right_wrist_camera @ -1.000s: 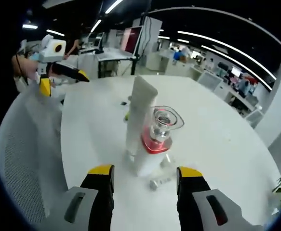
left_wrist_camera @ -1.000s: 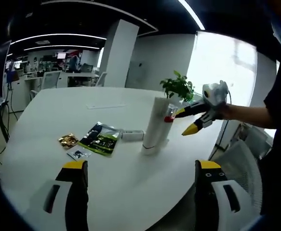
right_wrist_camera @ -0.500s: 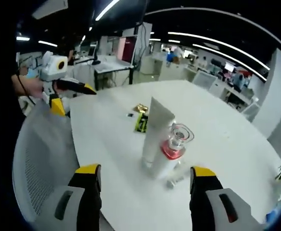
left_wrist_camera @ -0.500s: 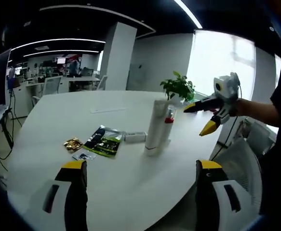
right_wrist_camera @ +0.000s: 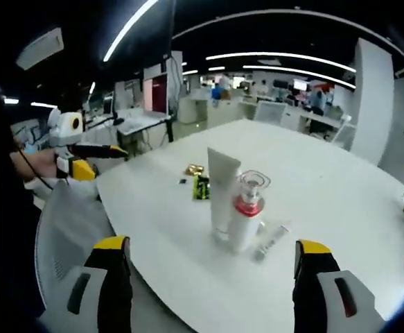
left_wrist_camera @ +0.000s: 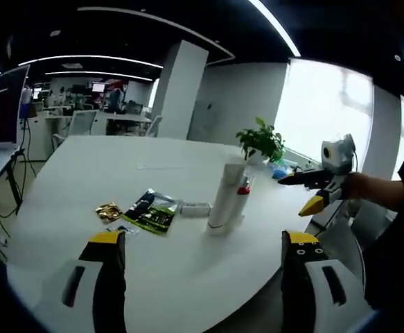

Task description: Arrange the skincare products in the storage area until every visible bottle or jar stands upright without overlapping.

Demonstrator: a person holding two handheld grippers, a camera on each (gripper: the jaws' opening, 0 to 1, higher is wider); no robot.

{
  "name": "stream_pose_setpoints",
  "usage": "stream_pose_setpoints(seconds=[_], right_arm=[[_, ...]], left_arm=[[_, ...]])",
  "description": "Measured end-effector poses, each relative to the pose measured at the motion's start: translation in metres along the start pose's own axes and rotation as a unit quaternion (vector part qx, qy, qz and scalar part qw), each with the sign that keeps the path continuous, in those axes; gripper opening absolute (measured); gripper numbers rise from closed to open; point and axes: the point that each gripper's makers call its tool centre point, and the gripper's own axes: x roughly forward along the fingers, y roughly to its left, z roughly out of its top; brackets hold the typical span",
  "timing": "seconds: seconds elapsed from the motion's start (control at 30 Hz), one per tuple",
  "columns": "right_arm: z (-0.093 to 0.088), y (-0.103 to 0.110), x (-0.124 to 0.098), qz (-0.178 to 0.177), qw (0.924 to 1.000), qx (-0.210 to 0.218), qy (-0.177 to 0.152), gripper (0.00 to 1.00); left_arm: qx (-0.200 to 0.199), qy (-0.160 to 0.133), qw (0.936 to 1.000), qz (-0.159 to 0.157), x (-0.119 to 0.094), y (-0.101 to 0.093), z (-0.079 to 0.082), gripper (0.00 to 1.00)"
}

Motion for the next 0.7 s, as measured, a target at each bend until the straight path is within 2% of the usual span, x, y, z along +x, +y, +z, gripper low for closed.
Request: stream_pose_setpoints(seconds=[0.07,0.17,0.4,0.5,0.6,0.67,0.7], right_arm=[[0.001,-0.002,-0.002,-0.007,0.9996,0.023,-0.011,0.99],[0.004,0.000,-0.010,-0.012,0.9963,0.072,-0.045,0.99],[-0.020,0.001,-0.018,-0.034,0.9950,0.088,-0.034,0.99],[-0.023,0.004,-0.020,-0.040,0.9930,0.098,-0.052,0.99],[-0.030,0.004,-0.016,-0.047,0.9889,0.126,-0.064,0.99],[-0.031,0.002,-0.015,-0.067,0.9886,0.115,-0.070,0.99],[-0.028,-0.002,-0.017,-0.082,0.9902,0.088,-0.071,0.99]], left_arm=[[0.005,0.006,1.0000,0.006,-0.001,0.004,-0.002,0.88],[0.004,0.015,0.9998,0.011,-0.002,0.007,-0.005,0.88],[0.000,0.024,0.9996,0.013,-0.009,0.006,-0.013,0.89],[0.000,0.036,0.9993,0.012,-0.009,0.006,-0.020,0.88],[0.003,0.025,0.9996,0.013,-0.009,0.005,-0.015,0.89],[0.008,0.014,0.9997,0.019,-0.010,0.008,-0.013,0.90],[0.011,0.006,0.9997,0.019,-0.011,0.007,-0.011,0.91]])
